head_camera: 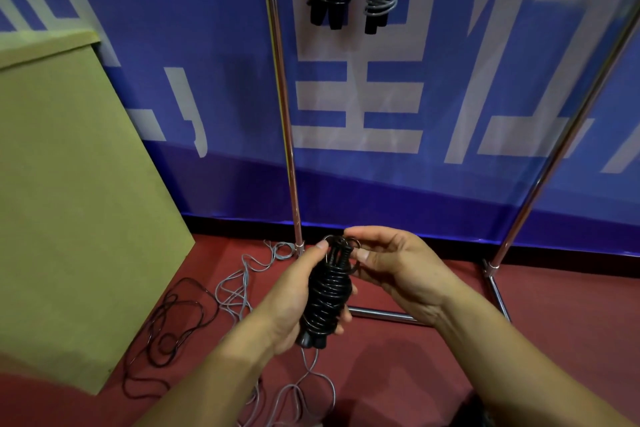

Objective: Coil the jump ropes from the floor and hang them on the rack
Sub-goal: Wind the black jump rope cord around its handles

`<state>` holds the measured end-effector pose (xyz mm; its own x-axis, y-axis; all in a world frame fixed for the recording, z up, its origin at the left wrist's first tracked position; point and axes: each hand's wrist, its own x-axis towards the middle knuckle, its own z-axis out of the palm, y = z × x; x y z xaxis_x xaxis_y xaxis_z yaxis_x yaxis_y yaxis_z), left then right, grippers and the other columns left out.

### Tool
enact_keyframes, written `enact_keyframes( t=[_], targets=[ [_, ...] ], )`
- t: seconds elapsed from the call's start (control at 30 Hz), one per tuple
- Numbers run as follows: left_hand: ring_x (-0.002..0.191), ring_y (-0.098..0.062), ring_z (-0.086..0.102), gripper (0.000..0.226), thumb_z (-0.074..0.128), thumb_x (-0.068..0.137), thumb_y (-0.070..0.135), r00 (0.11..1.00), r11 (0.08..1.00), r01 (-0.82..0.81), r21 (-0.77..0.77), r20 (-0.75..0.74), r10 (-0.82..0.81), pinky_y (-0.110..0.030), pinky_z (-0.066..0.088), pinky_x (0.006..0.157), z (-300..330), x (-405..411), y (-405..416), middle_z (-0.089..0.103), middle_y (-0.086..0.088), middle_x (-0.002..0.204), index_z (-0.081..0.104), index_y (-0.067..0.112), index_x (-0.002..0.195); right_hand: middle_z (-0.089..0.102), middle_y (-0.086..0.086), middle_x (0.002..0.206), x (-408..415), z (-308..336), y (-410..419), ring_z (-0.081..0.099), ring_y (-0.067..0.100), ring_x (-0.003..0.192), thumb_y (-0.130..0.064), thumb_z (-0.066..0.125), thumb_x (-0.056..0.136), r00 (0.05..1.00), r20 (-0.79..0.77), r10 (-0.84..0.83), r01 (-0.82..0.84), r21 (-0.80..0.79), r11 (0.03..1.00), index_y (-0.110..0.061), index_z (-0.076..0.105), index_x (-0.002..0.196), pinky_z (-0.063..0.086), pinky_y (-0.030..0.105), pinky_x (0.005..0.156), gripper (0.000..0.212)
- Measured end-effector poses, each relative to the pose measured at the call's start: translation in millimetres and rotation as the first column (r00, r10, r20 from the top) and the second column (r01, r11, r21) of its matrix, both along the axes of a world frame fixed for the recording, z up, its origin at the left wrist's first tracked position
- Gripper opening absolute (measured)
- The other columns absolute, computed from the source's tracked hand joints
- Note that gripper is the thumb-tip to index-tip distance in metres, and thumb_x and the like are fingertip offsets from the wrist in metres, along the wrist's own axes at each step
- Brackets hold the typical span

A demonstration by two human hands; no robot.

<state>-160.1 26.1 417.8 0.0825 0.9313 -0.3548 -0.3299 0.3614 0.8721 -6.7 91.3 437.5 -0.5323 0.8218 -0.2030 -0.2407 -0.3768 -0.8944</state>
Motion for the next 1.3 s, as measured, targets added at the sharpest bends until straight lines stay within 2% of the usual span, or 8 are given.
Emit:
enact_keyframes(
  t=[0.13,0.33,0.5,0.57,0.7,0.9,1.07,1.3],
  targets=[
    [0.056,-0.031,0.062,0.047,0.039,0.100,0.048,0.996,0.997,-0.071,0.024,-0.055,0.072,-0.032,0.050,0.049,-2,2,3,0.061,-0.019,0.075,0.065,0.010,0.111,0.073,0.016,0.092,0,3,1,0.071,0.022,0.082,0.018,0.052,0.086,0.993,-0.098,-0.071,0.069,-0.019,0.997,-0.001,0.068,0.103,0.058,0.031,0.081,0.030],
    [0.067,-0.034,0.065,0.032,0.044,0.103,0.036,0.981,0.975,-0.146,0.168,-0.100,0.164,-0.036,0.051,0.058,-4,4,2,0.064,-0.022,0.086,0.060,0.010,0.114,0.074,0.010,0.087,0,0,0,0.069,0.020,0.080,0.008,0.055,0.090,0.997,-0.042,-0.058,0.059,0.016,0.998,-0.004,0.069,0.099,0.058,0.028,0.076,0.021],
    [0.075,-0.031,0.060,0.034,0.041,0.105,0.036,0.966,0.972,-0.151,0.179,-0.181,0.183,-0.046,0.047,0.071,-6,1,2,0.065,-0.017,0.086,0.066,0.014,0.110,0.075,0.011,0.096,-2,-4,-3,0.071,0.019,0.090,0.003,0.054,0.094,1.000,-0.001,-0.022,0.022,-0.036,0.999,-0.006,0.073,0.096,0.058,0.030,0.084,0.021],
    [0.070,-0.031,0.059,0.035,0.040,0.105,0.037,0.965,0.974,-0.138,0.181,-0.195,0.173,-0.046,0.044,0.069,-6,1,2,0.064,-0.019,0.081,0.063,0.011,0.110,0.074,0.012,0.096,0,-5,-2,0.071,0.019,0.089,0.002,0.056,0.091,1.000,-0.027,0.010,-0.013,-0.109,0.994,-0.004,0.072,0.097,0.059,0.030,0.081,0.018],
    [0.059,-0.029,0.061,0.036,0.037,0.105,0.040,0.962,0.981,-0.099,0.168,-0.235,0.137,-0.031,0.048,0.054,-6,5,1,0.065,-0.020,0.076,0.063,0.014,0.110,0.070,0.009,0.091,6,-6,4,0.068,0.017,0.085,-0.004,0.061,0.082,0.993,-0.042,0.114,-0.121,-0.196,0.973,-0.004,0.068,0.098,0.057,0.029,0.081,0.018],
    [0.054,-0.029,0.061,0.031,0.040,0.106,0.035,0.946,0.981,-0.138,0.139,-0.276,0.172,-0.029,0.047,0.050,-7,6,3,0.066,-0.018,0.071,0.063,0.015,0.098,0.071,0.006,0.080,9,-5,7,0.069,0.013,0.076,0.003,0.055,0.091,0.984,0.035,0.175,-0.169,-0.123,0.978,-0.004,0.067,0.091,0.058,0.026,0.072,0.014],
    [0.071,-0.028,0.063,0.030,0.052,0.101,0.035,0.928,0.973,-0.224,0.062,-0.292,0.232,-0.039,0.049,0.066,-11,5,7,0.067,-0.014,0.081,0.070,0.013,0.092,0.072,0.009,0.077,4,-9,4,0.070,0.015,0.073,0.007,0.054,0.092,0.981,0.086,0.172,-0.170,-0.029,0.985,-0.002,0.069,0.088,0.059,0.026,0.071,0.018],
    [0.069,-0.018,0.067,0.026,0.059,0.098,0.032,0.891,0.934,-0.354,0.053,-0.284,0.354,-0.031,0.052,0.067,-9,1,9,0.073,-0.008,0.079,0.070,0.010,0.090,0.072,0.017,0.101,-2,-14,-4,0.067,0.026,0.096,-0.002,0.055,0.095,0.982,0.056,0.178,-0.184,0.125,0.975,0.004,0.070,0.106,0.055,0.035,0.092,0.019]
  ],
)
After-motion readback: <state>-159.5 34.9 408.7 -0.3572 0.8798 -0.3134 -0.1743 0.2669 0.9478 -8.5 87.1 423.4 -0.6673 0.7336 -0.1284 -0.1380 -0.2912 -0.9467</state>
